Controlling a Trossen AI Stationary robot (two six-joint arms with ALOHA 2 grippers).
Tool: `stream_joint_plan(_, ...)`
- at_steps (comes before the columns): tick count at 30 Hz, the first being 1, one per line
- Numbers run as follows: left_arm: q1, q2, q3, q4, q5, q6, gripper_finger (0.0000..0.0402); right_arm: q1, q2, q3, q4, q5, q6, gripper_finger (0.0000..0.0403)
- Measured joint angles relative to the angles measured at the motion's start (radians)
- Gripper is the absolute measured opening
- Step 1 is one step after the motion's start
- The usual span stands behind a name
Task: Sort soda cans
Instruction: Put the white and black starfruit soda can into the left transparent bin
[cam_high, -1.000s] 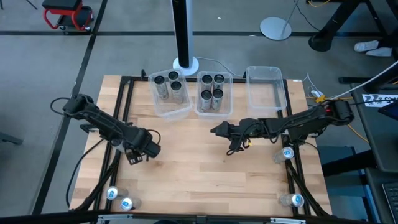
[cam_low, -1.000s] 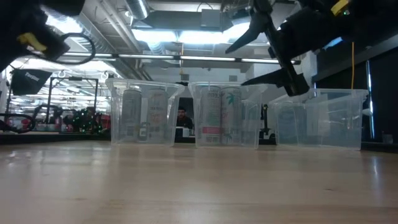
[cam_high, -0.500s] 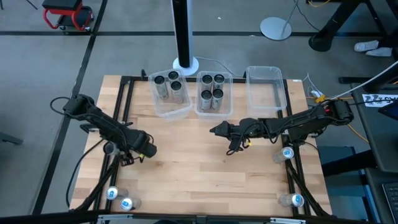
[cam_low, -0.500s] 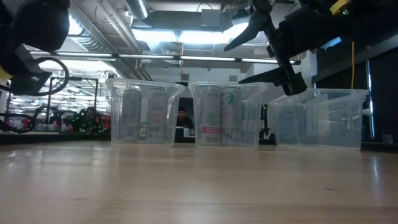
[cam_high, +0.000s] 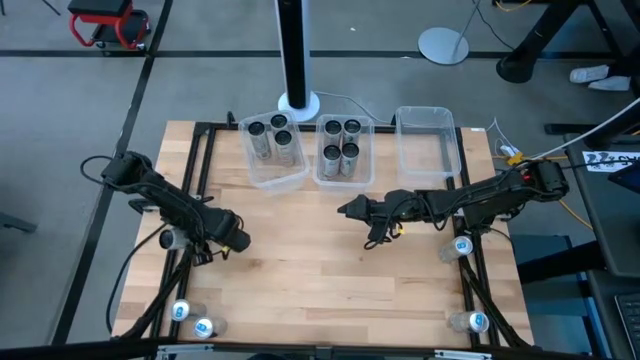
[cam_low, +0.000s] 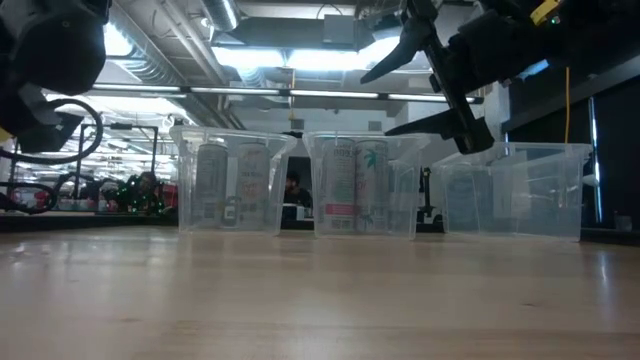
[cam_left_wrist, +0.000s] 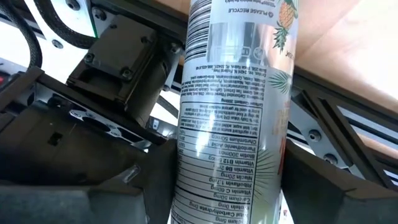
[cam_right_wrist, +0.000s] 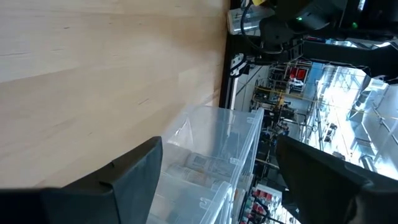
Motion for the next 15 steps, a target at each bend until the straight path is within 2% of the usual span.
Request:
stream_joint_plan(8, 0.000, 0.000, 0.007, 0.001, -0.005, -0.012, 0.0227, 0.000, 0.000, 0.000, 0.001, 0.000, 0.000, 0.0312)
stream_joint_plan(15, 0.013, 0.001, 0.106, -0.009, -0.047, -0.041, 0.0227, 0.000, 0.000, 0.000, 0.001, 0.000, 0.000, 0.0312)
